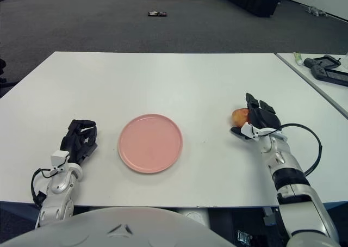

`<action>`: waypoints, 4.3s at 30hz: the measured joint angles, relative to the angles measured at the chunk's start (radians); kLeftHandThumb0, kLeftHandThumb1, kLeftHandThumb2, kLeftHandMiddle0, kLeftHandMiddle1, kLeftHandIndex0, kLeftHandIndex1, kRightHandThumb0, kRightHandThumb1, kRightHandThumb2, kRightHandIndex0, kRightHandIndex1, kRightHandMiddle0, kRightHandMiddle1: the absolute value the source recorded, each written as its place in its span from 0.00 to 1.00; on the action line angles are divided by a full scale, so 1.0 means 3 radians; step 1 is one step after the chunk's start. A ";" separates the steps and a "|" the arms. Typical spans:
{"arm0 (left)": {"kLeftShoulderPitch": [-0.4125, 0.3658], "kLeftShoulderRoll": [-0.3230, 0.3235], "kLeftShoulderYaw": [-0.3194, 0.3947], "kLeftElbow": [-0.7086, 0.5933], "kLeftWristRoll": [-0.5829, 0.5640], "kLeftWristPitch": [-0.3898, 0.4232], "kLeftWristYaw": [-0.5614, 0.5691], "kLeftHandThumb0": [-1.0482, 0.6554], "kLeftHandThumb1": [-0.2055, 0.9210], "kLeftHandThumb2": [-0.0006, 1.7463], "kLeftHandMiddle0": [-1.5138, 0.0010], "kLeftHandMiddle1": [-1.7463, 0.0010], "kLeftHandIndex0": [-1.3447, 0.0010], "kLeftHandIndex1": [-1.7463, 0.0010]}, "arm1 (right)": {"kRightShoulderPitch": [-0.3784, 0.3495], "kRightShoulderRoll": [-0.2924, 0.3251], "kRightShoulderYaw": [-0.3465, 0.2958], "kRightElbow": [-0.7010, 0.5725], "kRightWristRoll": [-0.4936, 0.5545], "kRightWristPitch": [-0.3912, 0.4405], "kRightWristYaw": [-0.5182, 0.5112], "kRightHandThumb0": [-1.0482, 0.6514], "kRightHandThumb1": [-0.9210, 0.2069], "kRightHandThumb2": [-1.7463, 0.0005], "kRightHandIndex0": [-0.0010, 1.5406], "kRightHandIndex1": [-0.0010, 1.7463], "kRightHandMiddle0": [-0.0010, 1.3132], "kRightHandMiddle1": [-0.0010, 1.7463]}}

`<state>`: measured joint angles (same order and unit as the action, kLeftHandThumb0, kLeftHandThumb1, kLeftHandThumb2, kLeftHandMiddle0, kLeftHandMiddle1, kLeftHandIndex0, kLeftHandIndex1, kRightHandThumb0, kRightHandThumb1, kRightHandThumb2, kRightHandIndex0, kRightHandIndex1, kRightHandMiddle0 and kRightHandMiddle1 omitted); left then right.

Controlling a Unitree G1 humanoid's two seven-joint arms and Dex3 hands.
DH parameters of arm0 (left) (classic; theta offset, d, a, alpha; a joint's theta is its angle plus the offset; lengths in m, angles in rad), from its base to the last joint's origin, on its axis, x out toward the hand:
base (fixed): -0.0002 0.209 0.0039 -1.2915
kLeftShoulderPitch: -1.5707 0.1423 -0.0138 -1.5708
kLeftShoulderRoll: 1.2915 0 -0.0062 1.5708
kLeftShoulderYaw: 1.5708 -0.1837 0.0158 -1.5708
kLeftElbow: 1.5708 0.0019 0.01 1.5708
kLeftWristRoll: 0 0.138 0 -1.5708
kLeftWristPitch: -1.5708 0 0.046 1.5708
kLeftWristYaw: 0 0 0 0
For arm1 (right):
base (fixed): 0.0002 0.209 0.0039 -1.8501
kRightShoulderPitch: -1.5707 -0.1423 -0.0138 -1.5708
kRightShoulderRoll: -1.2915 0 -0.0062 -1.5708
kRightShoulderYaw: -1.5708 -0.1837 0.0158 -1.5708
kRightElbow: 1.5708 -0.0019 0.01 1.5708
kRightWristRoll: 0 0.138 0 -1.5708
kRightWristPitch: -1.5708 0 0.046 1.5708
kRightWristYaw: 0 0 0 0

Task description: Put the apple into the plate.

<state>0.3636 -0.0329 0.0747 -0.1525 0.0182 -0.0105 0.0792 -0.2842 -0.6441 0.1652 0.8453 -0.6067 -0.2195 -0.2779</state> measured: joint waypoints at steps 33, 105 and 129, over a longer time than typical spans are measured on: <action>0.0043 0.0026 0.0006 0.0009 -0.0014 -0.0085 -0.0005 0.41 1.00 0.30 0.72 0.27 0.86 0.00 | 0.0174 0.0118 0.0131 -0.0210 0.0094 -0.0208 -0.0665 0.32 0.61 0.19 0.82 1.00 0.51 1.00; -0.0104 0.0013 0.0046 0.0120 -0.0001 -0.0072 0.0055 0.41 0.99 0.31 0.69 0.25 0.85 0.00 | -0.0114 0.1046 0.0457 -0.2474 0.0532 -0.0732 0.1162 0.32 0.62 0.18 0.83 1.00 0.52 1.00; -0.0098 -0.0023 0.0101 0.0070 -0.0031 -0.0004 0.0061 0.41 1.00 0.30 0.68 0.24 0.85 0.00 | -0.0076 0.1071 0.1109 -0.1889 -0.0014 -0.1168 0.1479 0.32 0.60 0.20 0.77 1.00 0.51 1.00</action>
<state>0.3343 -0.0399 0.1049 -0.1316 0.0090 -0.0117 0.0975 -0.3071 -0.3228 0.4978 0.2786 -0.6109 -0.5699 0.1657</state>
